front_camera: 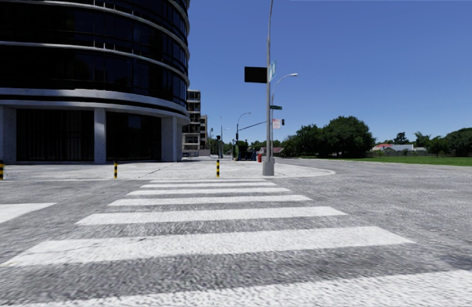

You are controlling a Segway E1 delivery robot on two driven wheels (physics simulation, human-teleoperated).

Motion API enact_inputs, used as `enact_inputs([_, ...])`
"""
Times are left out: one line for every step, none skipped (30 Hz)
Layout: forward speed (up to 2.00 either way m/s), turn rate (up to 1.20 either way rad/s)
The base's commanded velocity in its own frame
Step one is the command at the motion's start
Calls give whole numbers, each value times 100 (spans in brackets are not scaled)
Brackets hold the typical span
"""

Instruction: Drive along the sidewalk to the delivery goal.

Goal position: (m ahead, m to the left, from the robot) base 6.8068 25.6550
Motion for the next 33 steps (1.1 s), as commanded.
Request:
enact_inputs([200, 0])
enact_inputs([200, 0])
enact_inputs([200, 0])
enact_inputs([200, 0])
enact_inputs([200, 0])
enact_inputs([200, 0])
enact_inputs([200, 0])
enact_inputs([200, 0])
enact_inputs([200, 0])
enact_inputs([200, 5])
enact_inputs([200, 50])
enact_inputs([200, 74])
enact_inputs([200, 84])
enact_inputs([200, 87])
enact_inputs([200, 87])
enact_inputs([200, 76])
enact_inputs([200, 44])
enact_inputs([200, 32])
enact_inputs([200, 24])
enact_inputs([200, 24])
enact_inputs([200, 16])
enact_inputs([200, 12])
enact_inputs([200, 11])
enact_inputs([200, 11])
enact_inputs([200, 11])
enact_inputs([200, 11])
enact_inputs([200, 11])
enact_inputs([200, 11])
enact_inputs([200, 11])
enact_inputs([200, 11])
enact_inputs([200, 11])
enact_inputs([200, 11])
enact_inputs([200, 11])
